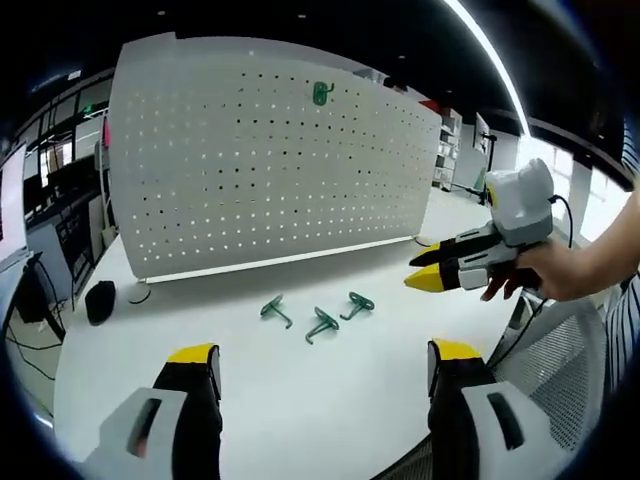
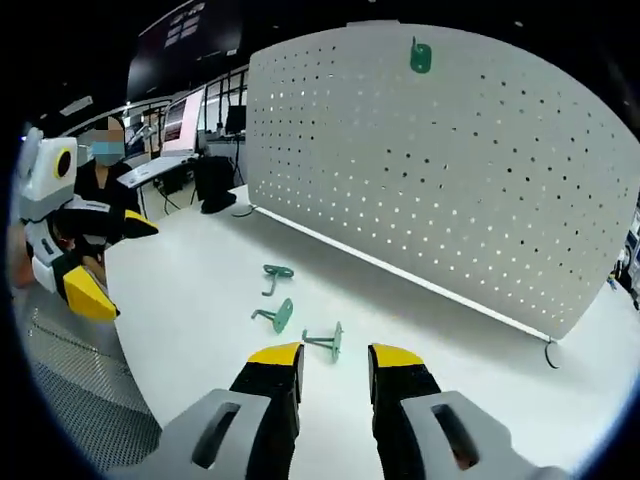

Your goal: Insert the hook assembly into the mounting plate slot until the hook locks in place.

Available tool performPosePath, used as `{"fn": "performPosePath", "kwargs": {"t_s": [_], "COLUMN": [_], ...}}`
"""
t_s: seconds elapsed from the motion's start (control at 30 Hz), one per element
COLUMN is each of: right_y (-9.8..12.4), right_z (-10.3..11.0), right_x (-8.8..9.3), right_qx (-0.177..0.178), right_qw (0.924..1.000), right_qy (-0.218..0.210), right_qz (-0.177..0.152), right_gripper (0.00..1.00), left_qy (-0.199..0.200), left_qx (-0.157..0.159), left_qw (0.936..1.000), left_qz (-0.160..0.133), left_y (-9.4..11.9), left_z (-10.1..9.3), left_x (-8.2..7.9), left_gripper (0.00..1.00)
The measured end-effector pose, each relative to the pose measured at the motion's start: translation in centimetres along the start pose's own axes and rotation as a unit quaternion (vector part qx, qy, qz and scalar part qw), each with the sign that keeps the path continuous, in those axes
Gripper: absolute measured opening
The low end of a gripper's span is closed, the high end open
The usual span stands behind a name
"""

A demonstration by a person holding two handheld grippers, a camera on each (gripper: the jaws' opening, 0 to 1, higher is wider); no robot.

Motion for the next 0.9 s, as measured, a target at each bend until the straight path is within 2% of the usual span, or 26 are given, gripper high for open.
{"fn": "performPosePath", "kwargs": {"t_s": [0.2,0.27,0.37,0.53,0.9], "right_y": [-1.6,-2.0,-2.8,-3.9,-6.3], "right_z": [0.2,0.3,0.6,0.9,-0.4], "right_x": [1.0,1.0,1.4,1.5,2.0], "right_qx": [-0.017,-0.018,-0.021,-0.025,-0.023], "right_qw": [0.9988,0.9987,0.9974,0.9962,0.9929], "right_qy": [0.002,0.001,0.001,0.003,0.002], "right_qz": [0.046,0.048,0.069,0.084,0.117], "right_gripper": [0.23,0.23,0.23,0.23,0.2], "left_qy": [0.008,0.009,0.009,0.014,0.022], "left_qx": [-0.003,-0.002,-0.002,-0.002,-0.004], "left_qw": [1.0,1.0,1.0,0.9999,0.9997], "left_qz": [-0.001,0.001,0.002,0.002,0.007], "left_y": [0.1,0.1,0.1,0.1,0.1], "left_z": [0.2,0.1,0.1,0.2,0.4], "left_x": [0.0,0.1,0.1,0.2,0.4], "left_gripper": [0.87,0.88,0.88,0.88,0.86]}}
Point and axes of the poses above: the point that each gripper's makers call its tool centre point, and the gripper's own axes: y roughly backward along the fingers, z roughly to its left, x roughly out of its underside, the point moved 3 cm from there along y, roughly backward along the fingers, and after that the axes turned 12 degrees about -y, right-handed, at the moved point
